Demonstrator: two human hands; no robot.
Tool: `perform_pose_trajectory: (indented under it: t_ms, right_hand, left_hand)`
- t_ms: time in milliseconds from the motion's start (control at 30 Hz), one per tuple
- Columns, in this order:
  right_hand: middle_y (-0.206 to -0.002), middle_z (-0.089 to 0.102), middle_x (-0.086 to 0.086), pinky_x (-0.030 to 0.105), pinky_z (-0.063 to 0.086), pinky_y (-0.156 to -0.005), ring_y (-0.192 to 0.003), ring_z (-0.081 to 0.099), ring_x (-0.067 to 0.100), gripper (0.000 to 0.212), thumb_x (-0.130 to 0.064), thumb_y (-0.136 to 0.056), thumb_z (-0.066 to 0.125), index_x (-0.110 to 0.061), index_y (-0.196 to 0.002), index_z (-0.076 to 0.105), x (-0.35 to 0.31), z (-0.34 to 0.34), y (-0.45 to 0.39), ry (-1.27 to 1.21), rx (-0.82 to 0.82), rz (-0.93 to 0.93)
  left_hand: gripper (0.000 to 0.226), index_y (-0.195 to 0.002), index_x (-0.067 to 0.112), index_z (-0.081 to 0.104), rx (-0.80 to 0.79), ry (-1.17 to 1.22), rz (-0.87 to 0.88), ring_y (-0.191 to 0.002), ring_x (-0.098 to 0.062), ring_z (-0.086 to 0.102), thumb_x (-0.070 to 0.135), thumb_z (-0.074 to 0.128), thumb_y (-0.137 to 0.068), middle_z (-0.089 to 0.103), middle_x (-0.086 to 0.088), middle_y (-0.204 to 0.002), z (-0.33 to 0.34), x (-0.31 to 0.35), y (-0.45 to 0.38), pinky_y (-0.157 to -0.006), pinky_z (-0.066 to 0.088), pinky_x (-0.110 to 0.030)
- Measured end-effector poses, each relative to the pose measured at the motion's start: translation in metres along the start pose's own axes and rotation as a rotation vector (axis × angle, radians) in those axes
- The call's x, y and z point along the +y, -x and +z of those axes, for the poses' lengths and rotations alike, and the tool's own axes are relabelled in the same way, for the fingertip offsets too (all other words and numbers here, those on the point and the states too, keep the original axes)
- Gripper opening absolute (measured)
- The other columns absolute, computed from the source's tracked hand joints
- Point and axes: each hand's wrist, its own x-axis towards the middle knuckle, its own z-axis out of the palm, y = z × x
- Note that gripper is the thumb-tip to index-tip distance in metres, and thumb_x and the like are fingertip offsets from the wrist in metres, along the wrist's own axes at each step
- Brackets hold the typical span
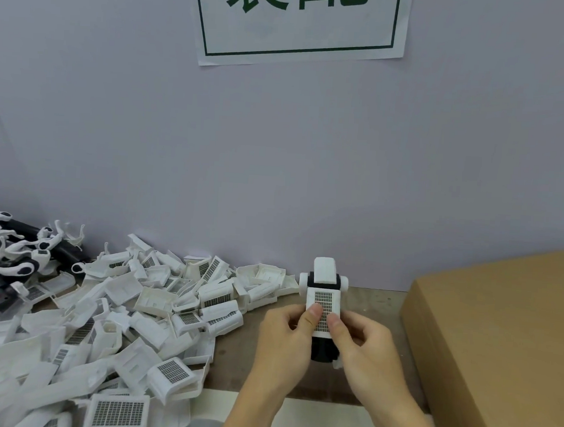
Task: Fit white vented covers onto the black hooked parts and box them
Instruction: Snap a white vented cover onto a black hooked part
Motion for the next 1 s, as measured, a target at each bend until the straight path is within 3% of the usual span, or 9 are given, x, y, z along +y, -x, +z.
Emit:
perform_pose_trajectory:
  t_ms: [200,333,500,600,700,767,800,900,1000]
  right_hand:
    - [-0.084,0.074,-0.024,0.007,0.050,-0.063,-0.084,0.068,-0.007,0.023,-0.023,-0.098,0.059,-0.041,-0.087,0.068,0.000,0.000,-0.002,0.045,0.072,-0.033]
    - [-0.089,0.078,-0.004,0.023,0.056,-0.069,-0.087,0.074,0.011,0.019,-0.028,-0.098,0.057,-0.025,-0.096,0.076,-0.003,-0.006,-0.002,-0.108,0.048,0.068]
    - [-0.083,0.077,-0.009,0.013,0.052,-0.058,-0.079,0.071,0.003,0.038,-0.052,-0.081,0.054,-0.023,-0.093,0.075,-0.001,-0.008,-0.004,-0.041,0.088,0.071]
    - [-0.082,0.077,-0.006,0.016,0.052,-0.057,-0.078,0.072,0.007,0.044,-0.057,-0.077,0.054,-0.021,-0.091,0.076,-0.001,-0.010,-0.004,-0.052,0.104,0.063]
    - [-0.083,0.077,-0.002,0.019,0.053,-0.054,-0.078,0.073,0.010,0.037,-0.052,-0.085,0.057,-0.023,-0.094,0.077,-0.001,-0.007,-0.004,-0.117,0.088,0.086]
    - [-0.091,0.077,-0.007,0.015,0.053,-0.056,-0.084,0.071,0.004,0.017,-0.040,-0.092,0.061,-0.028,-0.099,0.072,0.000,-0.004,-0.004,-0.107,0.112,0.065]
    - [-0.096,0.075,-0.009,0.012,0.053,-0.060,-0.089,0.069,0.001,0.011,-0.034,-0.093,0.063,-0.033,-0.102,0.069,0.001,-0.003,-0.003,-0.081,0.118,0.043]
    - [-0.112,0.063,-0.024,0.016,0.053,-0.077,-0.104,0.058,-0.007,0.031,-0.037,-0.088,0.071,-0.043,-0.117,0.060,0.003,-0.001,0.001,0.180,0.013,-0.059]
    - [-0.109,0.060,-0.026,0.012,0.047,-0.081,-0.105,0.056,-0.006,0.046,-0.039,-0.081,0.078,-0.045,-0.121,0.056,0.002,0.002,0.003,0.370,0.013,-0.144]
  left_hand:
    - [0.024,-0.100,0.023,0.079,-0.072,0.013,0.025,-0.090,-0.010,0.072,0.031,0.056,-0.102,0.078,0.005,-0.091,0.001,0.004,0.001,-0.078,0.056,-0.021]
    - [0.021,-0.111,0.020,0.076,-0.146,0.020,0.020,-0.097,-0.011,0.071,0.026,0.059,-0.101,0.078,0.006,-0.098,0.000,0.007,0.004,-0.080,0.054,-0.017]
    - [0.023,-0.119,0.018,0.074,-0.123,-0.113,0.058,-0.099,-0.010,0.068,0.019,0.063,-0.098,0.076,0.004,-0.105,0.002,0.007,0.004,-0.076,0.049,-0.008]
    - [0.022,-0.116,0.019,0.076,-0.119,-0.060,0.058,-0.098,-0.009,0.070,0.020,0.066,-0.096,0.077,0.007,-0.101,0.001,0.008,0.004,-0.076,0.050,-0.010]
    - [0.017,-0.108,0.021,0.078,-0.102,0.072,0.027,-0.093,-0.009,0.073,0.023,0.069,-0.094,0.079,0.007,-0.094,0.002,0.007,0.004,-0.077,0.055,-0.017]
    - [0.017,-0.107,0.022,0.078,-0.063,0.116,0.023,-0.092,-0.012,0.074,0.026,0.071,-0.092,0.079,0.005,-0.093,0.002,0.004,0.003,-0.081,0.057,-0.023]
    - [0.017,-0.106,0.022,0.078,-0.031,0.149,0.015,-0.091,-0.012,0.074,0.028,0.072,-0.091,0.079,0.005,-0.091,0.003,0.003,0.002,-0.079,0.057,-0.022]
    - [0.028,-0.095,0.019,0.082,0.031,0.270,-0.065,-0.082,-0.010,0.073,0.038,0.062,-0.096,0.077,-0.003,-0.079,0.002,0.004,0.000,-0.073,0.052,-0.019]
    - [0.043,-0.090,0.015,0.082,0.001,0.369,-0.144,-0.090,-0.020,0.075,0.040,0.049,-0.102,0.078,-0.009,-0.091,-0.001,0.006,-0.002,-0.078,0.053,-0.028]
